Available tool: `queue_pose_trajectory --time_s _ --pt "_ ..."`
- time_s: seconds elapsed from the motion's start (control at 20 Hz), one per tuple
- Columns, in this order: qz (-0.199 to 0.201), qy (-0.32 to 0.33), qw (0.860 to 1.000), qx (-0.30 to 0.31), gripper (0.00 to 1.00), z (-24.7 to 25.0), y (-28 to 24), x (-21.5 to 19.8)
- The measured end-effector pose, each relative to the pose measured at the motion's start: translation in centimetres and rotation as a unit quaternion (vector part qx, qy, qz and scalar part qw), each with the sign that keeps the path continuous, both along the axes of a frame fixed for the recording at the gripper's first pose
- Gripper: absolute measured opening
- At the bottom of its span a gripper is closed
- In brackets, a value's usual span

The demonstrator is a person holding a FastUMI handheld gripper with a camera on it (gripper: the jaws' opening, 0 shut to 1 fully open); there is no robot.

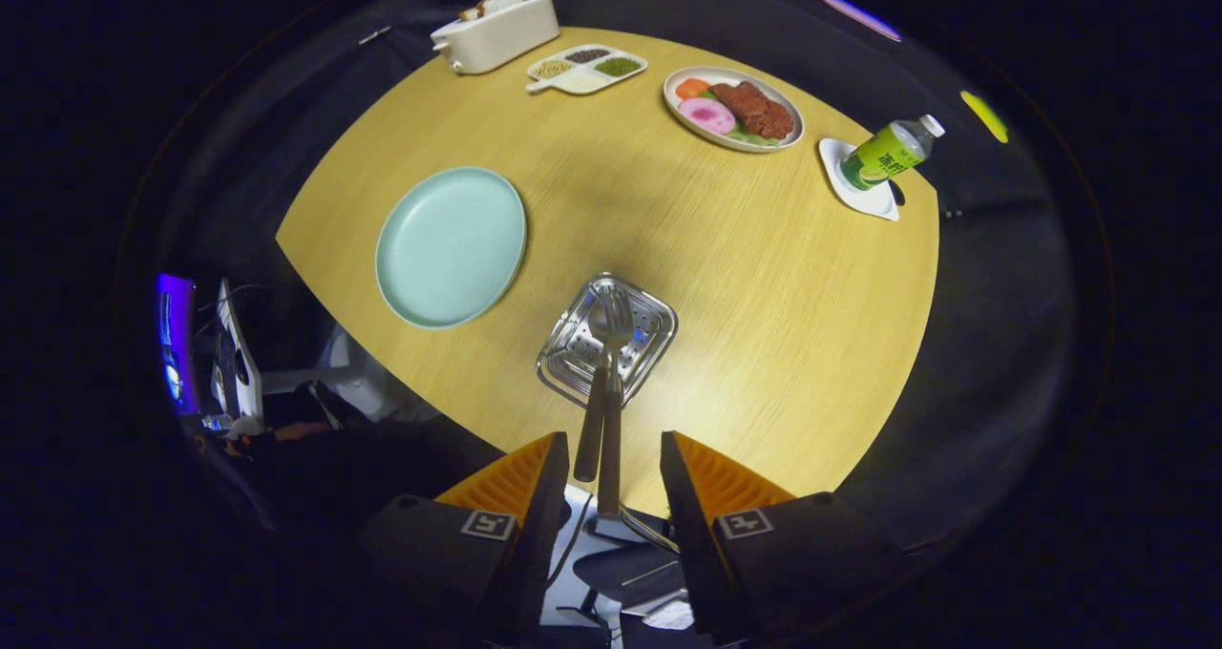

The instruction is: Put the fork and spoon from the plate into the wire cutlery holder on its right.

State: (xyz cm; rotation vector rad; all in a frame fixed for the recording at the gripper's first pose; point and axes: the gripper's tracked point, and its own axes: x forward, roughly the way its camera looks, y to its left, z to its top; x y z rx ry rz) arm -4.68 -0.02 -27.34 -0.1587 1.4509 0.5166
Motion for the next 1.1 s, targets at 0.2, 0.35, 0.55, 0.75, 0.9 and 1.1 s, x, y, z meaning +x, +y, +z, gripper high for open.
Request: queue_pose_trajectory --time_s 0.2,0.35,0.55,0.75,0.9,1.1 --pt "-0.048 -0.121 0.99 0.045 0.76 3.0 0.9 1.5" --pt "-0.098 -0.216 0.969 0.074 0.86 6.5 1.2 2.8" --pt "-0.148 -0.351 0.918 0.106 0.93 11.7 1.3 5.0" --pt "-0.187 -0.442 0.866 0.137 0.97 16.2 0.9 5.8" --pt "-0.209 -0.489 0.835 0.145 0.97 18.4 0.2 6.1" --pt "-0.221 -0.528 0.808 0.137 0.97 20.3 -0.9 5.7"
